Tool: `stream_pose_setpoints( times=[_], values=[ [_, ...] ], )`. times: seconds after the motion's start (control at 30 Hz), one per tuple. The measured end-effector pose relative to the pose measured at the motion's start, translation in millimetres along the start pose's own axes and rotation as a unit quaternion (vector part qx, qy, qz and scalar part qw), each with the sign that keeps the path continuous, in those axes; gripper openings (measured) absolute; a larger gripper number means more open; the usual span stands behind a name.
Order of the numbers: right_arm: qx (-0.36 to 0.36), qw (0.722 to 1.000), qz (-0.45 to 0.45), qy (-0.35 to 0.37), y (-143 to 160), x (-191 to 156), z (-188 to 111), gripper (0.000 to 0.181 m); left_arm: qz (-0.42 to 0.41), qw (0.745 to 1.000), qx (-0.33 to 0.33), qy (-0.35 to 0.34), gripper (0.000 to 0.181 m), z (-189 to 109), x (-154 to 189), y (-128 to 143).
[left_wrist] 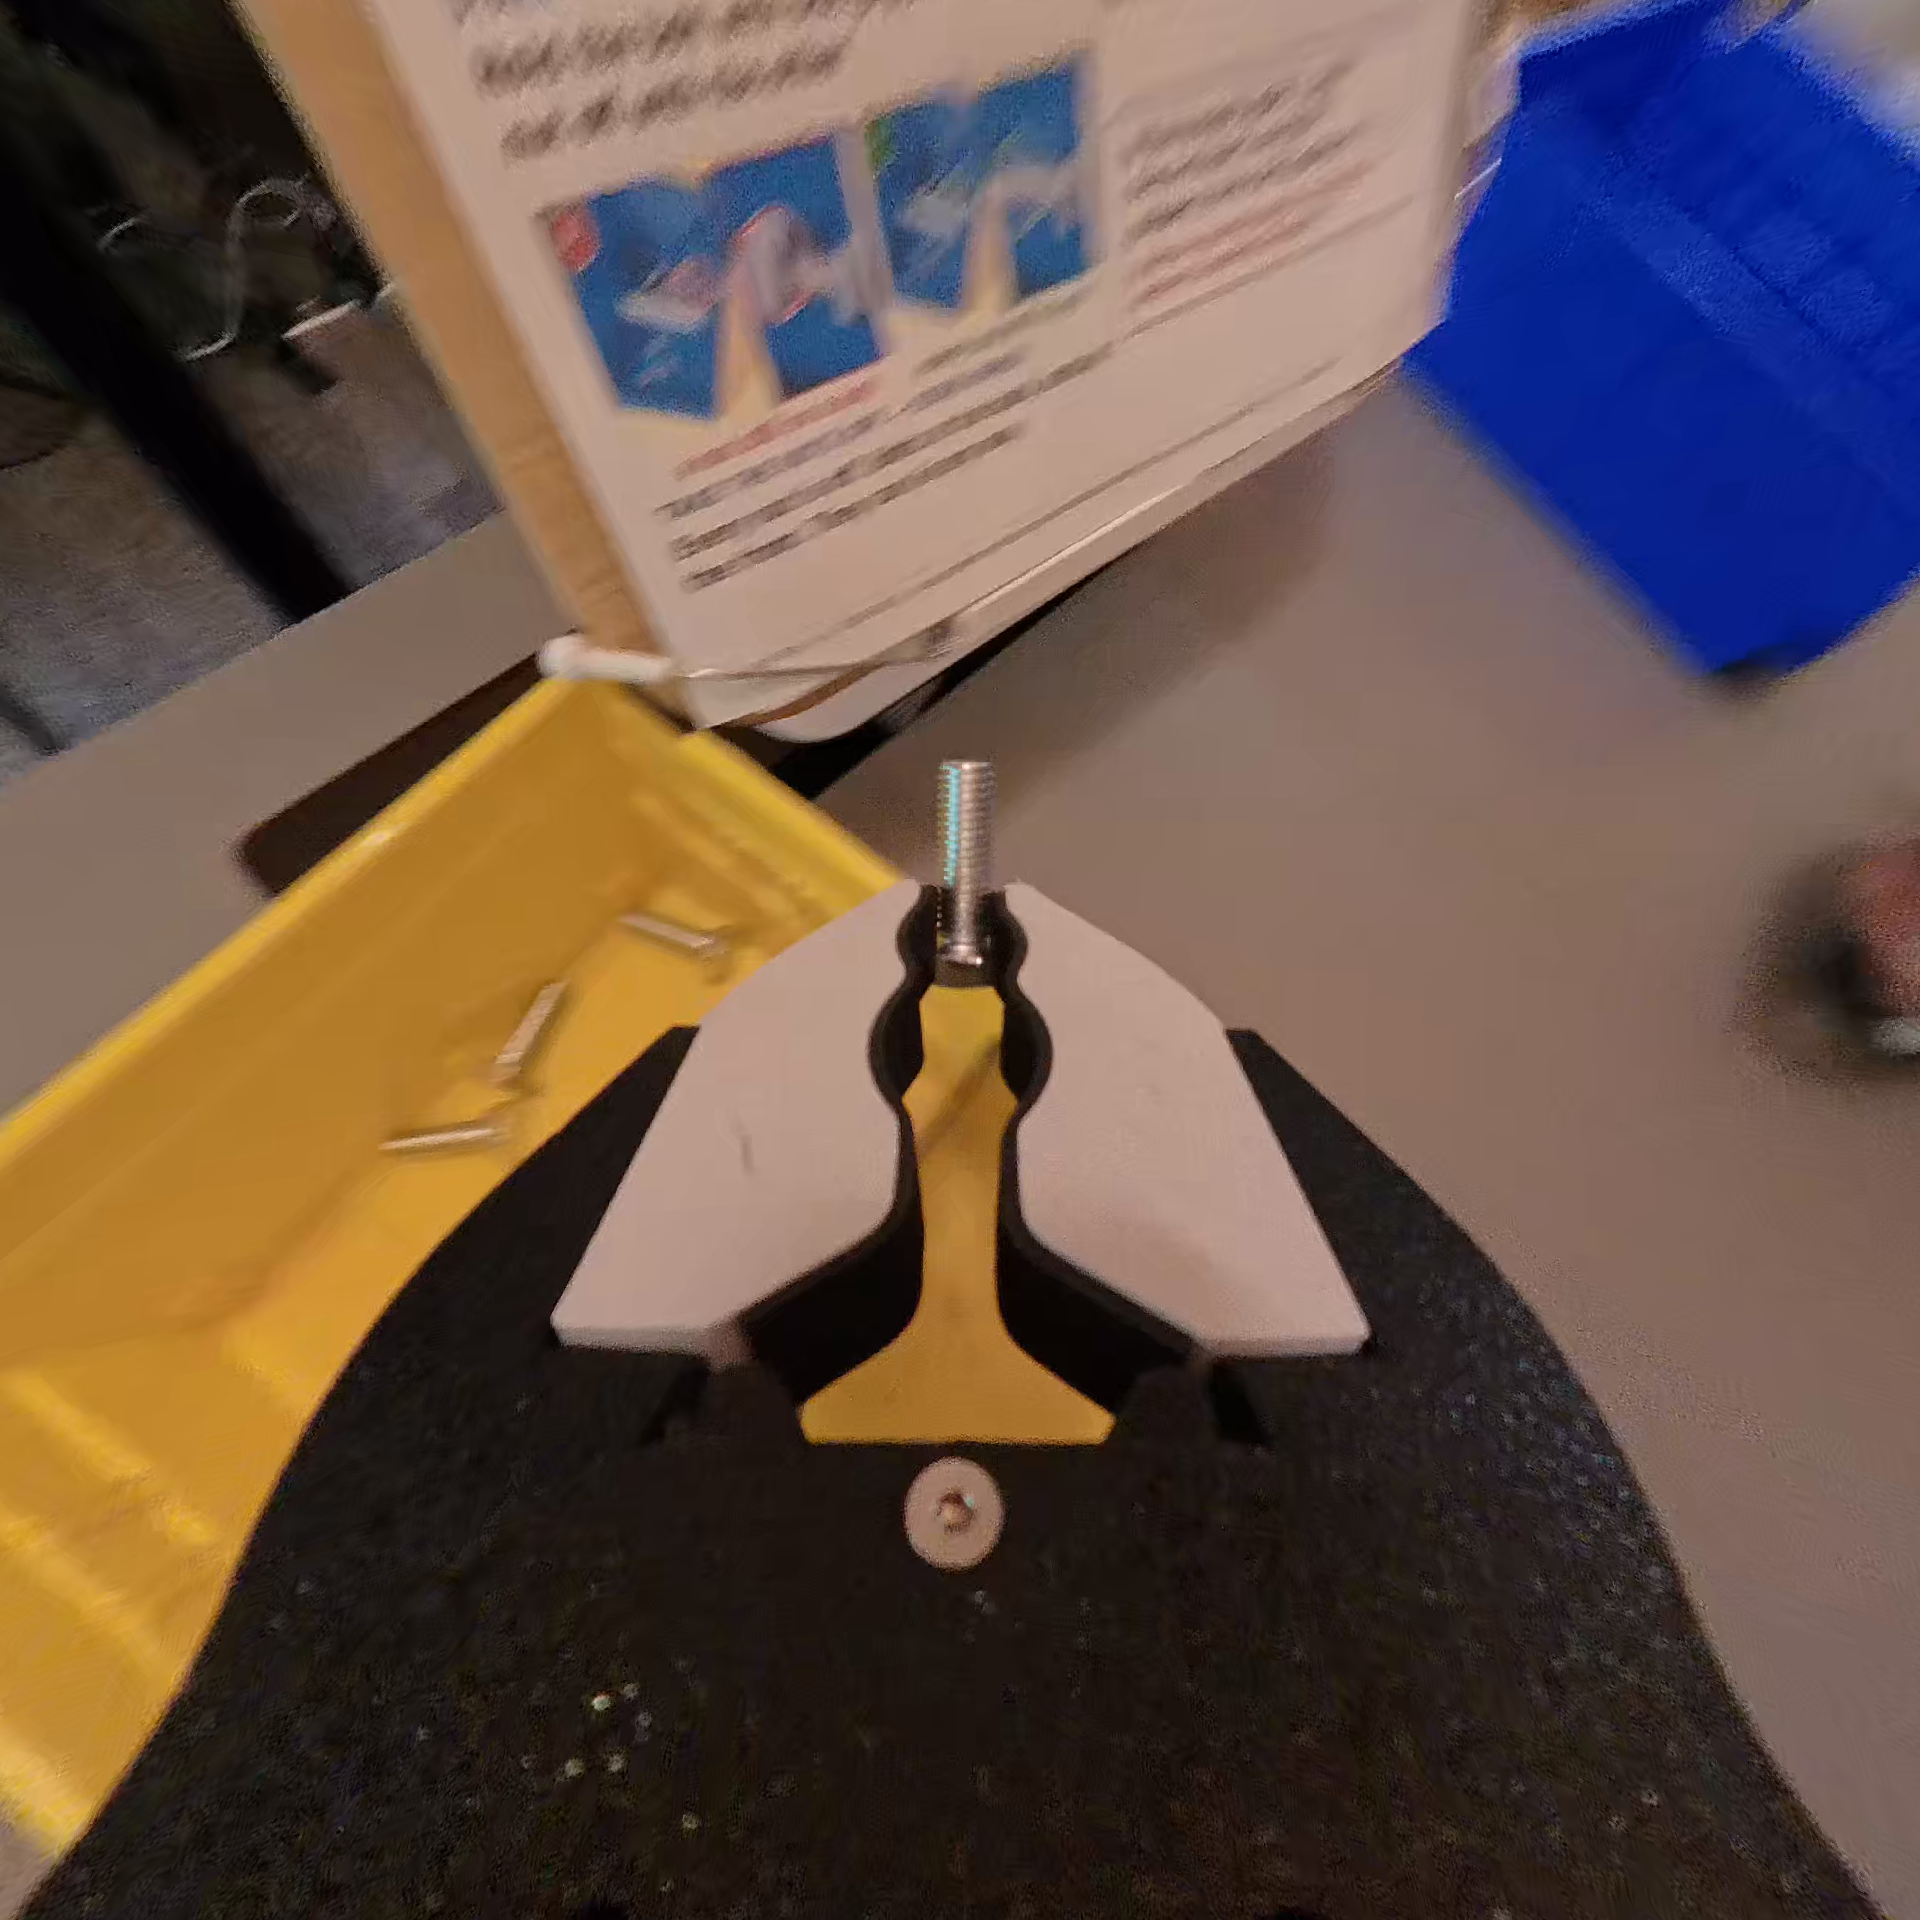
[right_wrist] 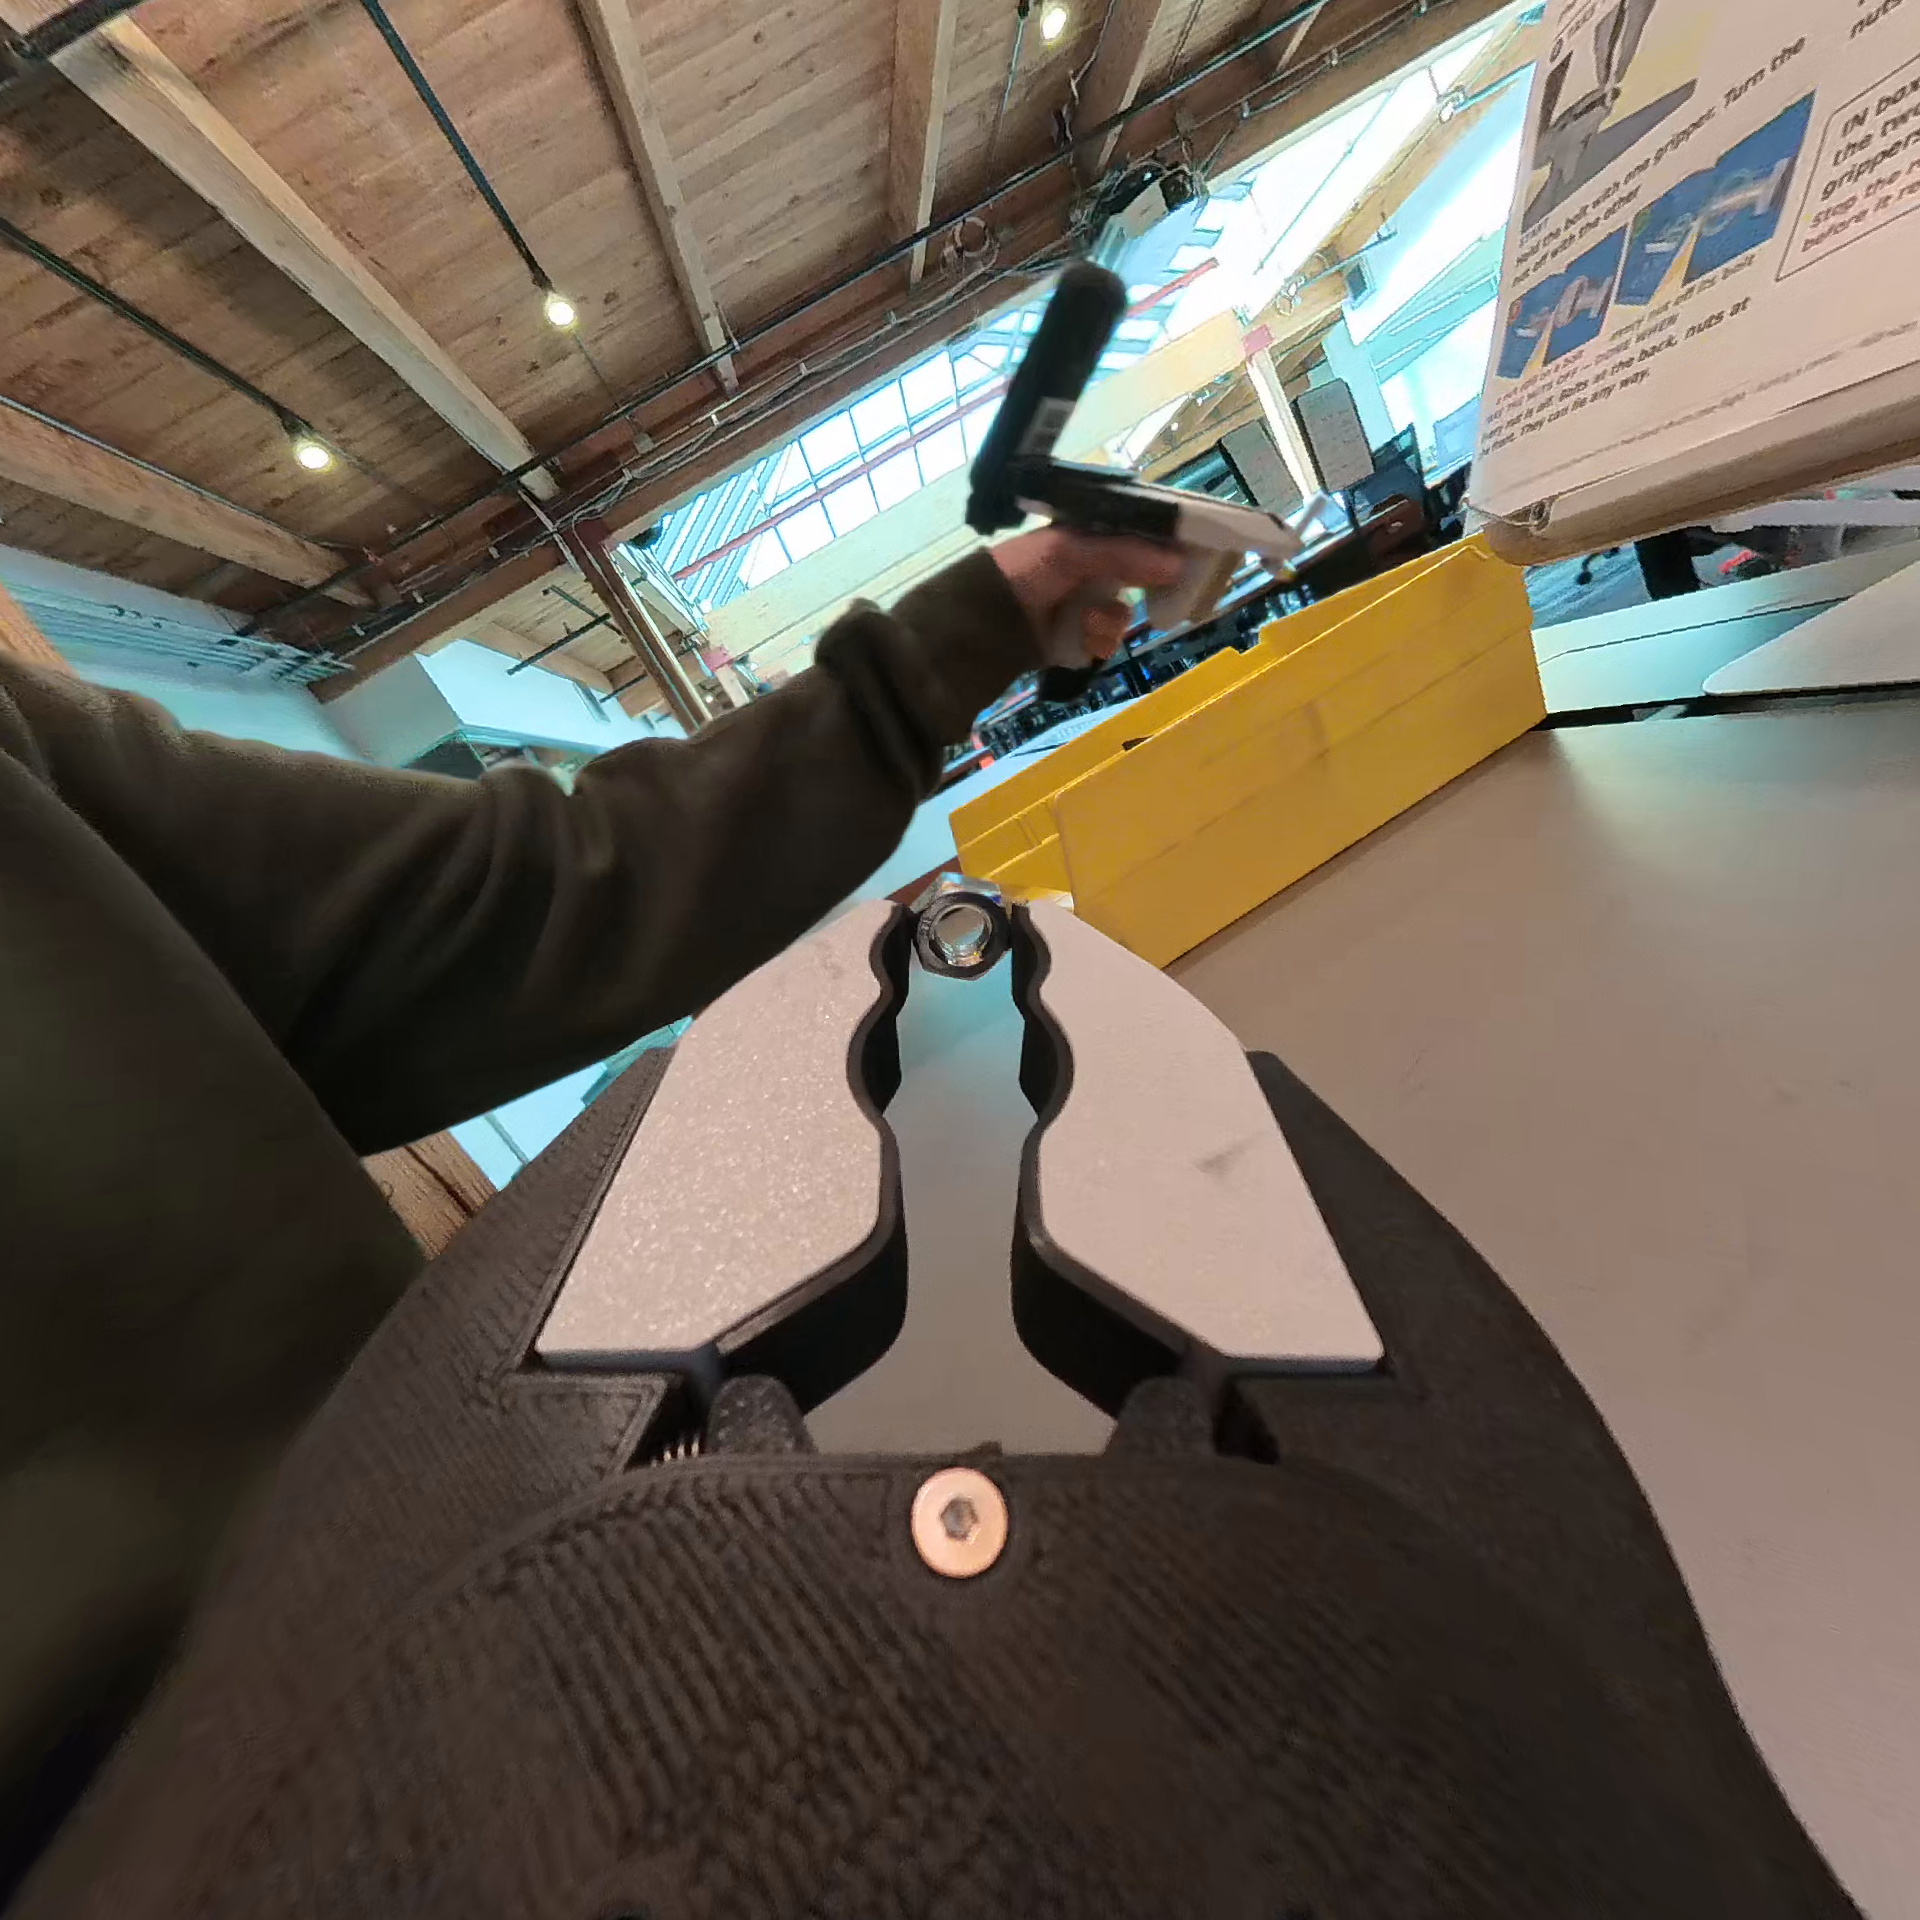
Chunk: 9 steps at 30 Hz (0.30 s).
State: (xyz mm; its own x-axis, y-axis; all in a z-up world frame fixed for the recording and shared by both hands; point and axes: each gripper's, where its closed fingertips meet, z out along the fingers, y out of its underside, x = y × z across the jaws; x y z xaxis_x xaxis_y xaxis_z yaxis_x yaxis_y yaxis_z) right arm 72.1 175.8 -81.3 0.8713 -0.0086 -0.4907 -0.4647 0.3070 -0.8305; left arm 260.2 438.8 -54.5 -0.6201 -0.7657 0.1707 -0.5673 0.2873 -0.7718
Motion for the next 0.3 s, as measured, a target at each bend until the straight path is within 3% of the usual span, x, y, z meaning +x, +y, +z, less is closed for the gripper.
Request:
stream_pose_setpoints(
  times=[0.03,0.17,0.3],
  values=[
    [-0.002,1.0,-0.004,0.0,0.4,-1.0,0.4,0.019,-0.013,0.999,0.022,0.029,0.009,-8.5,21.3,-3.3],
    [-0.006,1.0,-0.02,0.008,1.7,-2.1,1.3,0.019,-0.027,0.991,0.051,0.124,0.009,-24.5,107.9,13.0],
    [-0.007,0.998,-0.054,0.027,-0.1,-1.1,-0.3,0.019,0.034,0.989,-0.036,0.136,0.009,-5.0,177.1,72.2]
  ],
)
